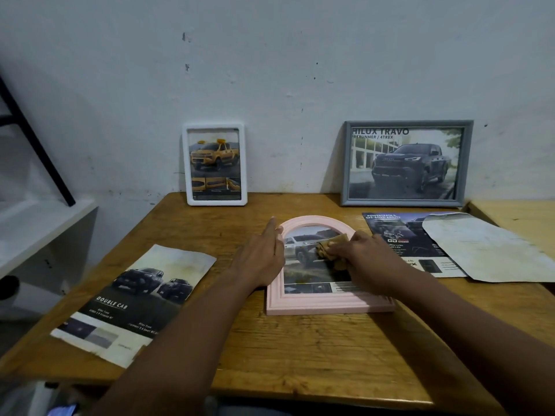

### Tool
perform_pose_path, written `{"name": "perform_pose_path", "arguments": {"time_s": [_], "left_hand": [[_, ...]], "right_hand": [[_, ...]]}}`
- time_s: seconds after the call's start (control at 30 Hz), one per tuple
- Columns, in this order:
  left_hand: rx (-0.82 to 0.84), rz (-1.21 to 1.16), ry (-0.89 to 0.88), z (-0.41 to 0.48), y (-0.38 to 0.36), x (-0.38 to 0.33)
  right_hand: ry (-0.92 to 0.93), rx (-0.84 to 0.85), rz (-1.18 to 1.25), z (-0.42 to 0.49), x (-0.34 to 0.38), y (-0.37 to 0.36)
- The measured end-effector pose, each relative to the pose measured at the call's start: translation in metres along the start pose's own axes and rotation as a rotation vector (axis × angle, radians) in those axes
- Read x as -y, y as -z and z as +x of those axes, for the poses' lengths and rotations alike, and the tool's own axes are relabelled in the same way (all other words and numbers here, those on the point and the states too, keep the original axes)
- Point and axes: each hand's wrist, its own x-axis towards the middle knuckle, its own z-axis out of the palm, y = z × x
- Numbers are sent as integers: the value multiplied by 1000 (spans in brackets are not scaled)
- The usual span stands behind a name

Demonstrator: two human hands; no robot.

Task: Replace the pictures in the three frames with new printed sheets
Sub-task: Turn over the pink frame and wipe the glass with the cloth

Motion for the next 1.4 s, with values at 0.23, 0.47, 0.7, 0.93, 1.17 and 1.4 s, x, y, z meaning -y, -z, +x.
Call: {"name": "perform_pose_path", "arguments": {"time_s": [0.23, 0.47, 0.7, 0.93, 1.17, 1.4], "left_hand": [[-15, 16, 19, 1, -2, 3], [-28, 4, 41, 0, 0, -1], [-31, 1, 35, 3, -4, 5], [-18, 11, 30, 2, -4, 4], [-8, 34, 31, 0, -2, 1], [29, 78, -3, 2, 2, -3]], "right_hand": [[-330, -204, 159, 1, 77, -11], [-188, -214, 369, 7, 105, -23], [180, -13, 447, -6, 42, -10], [306, 15, 319, -25, -11, 1], [273, -18, 251, -44, -25, 3], [120, -127, 508, -50, -19, -14]]}}
